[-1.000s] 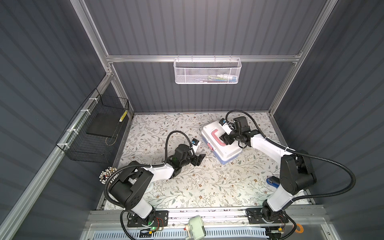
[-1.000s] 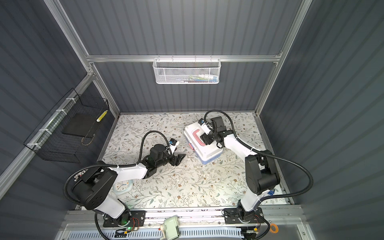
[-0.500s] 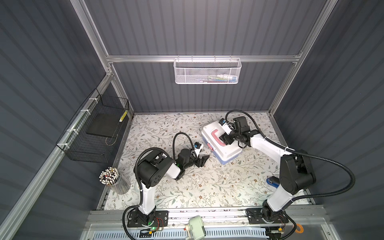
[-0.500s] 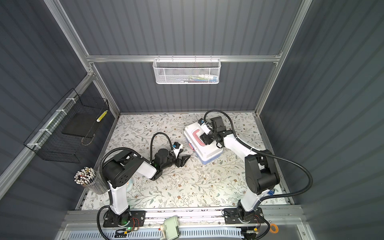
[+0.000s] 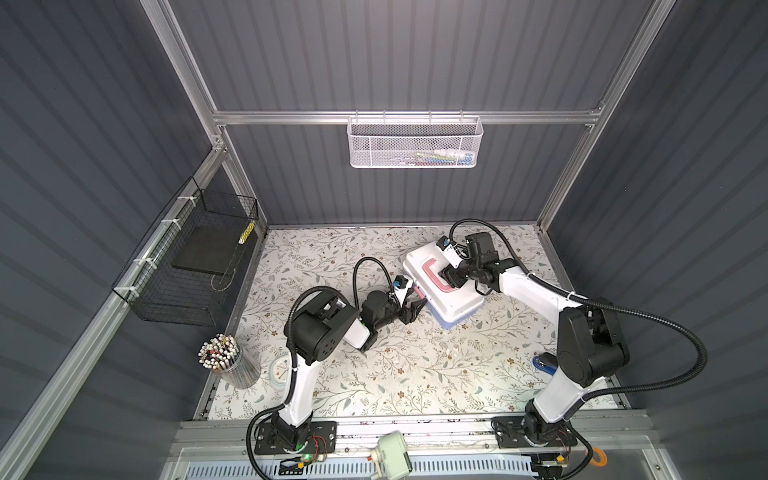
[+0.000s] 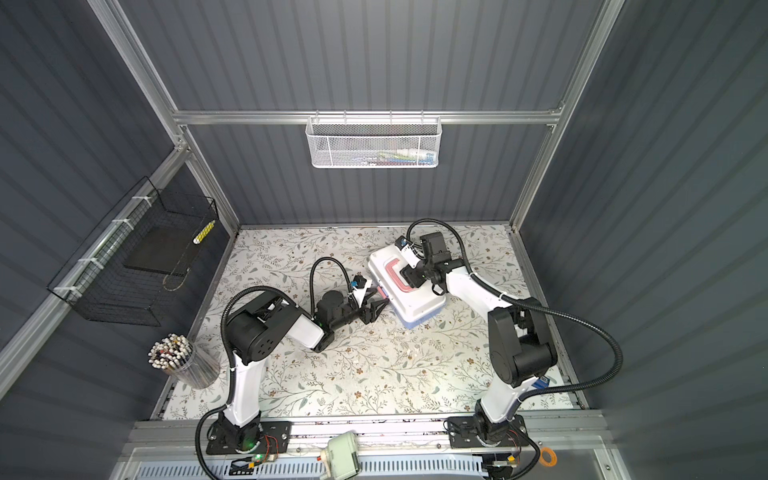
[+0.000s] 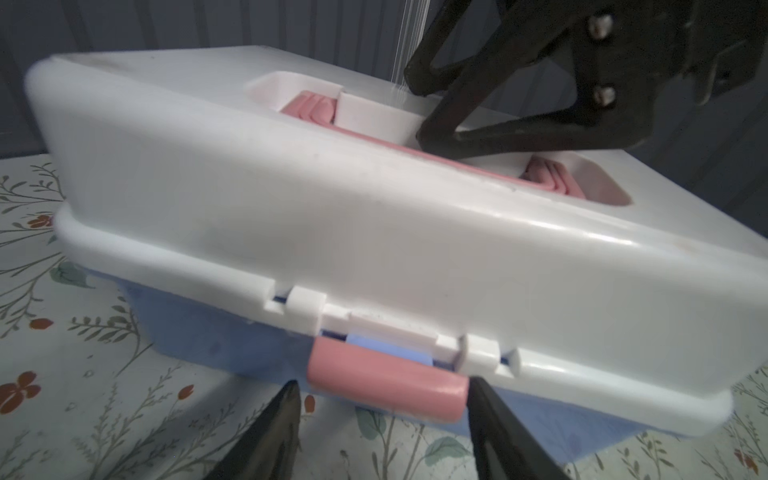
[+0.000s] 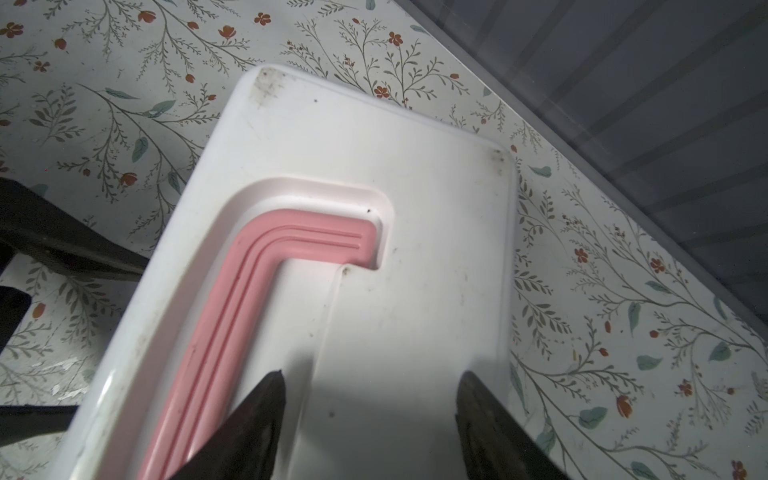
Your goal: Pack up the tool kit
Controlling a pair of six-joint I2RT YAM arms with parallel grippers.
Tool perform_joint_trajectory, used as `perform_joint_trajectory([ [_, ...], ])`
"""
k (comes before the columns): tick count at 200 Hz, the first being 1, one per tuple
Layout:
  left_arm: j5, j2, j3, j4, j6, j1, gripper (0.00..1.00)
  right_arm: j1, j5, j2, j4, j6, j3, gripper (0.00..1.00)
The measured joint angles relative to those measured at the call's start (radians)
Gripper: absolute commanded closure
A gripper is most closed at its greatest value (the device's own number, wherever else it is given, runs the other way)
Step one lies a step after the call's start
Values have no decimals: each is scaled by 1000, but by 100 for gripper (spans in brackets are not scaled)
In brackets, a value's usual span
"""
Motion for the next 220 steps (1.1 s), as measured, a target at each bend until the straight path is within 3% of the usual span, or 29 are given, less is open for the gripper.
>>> perform_joint_trajectory([
  [113, 17, -56, -109, 0, 18, 2, 33, 38, 7, 20, -16, -21, 24, 35],
  [159, 10, -70, -125, 0, 24, 2, 33, 42, 63, 18, -9, 29, 29, 21],
  [220, 9, -70, -125, -20, 31, 2, 33, 33, 82, 7, -43, 108, 38, 16],
])
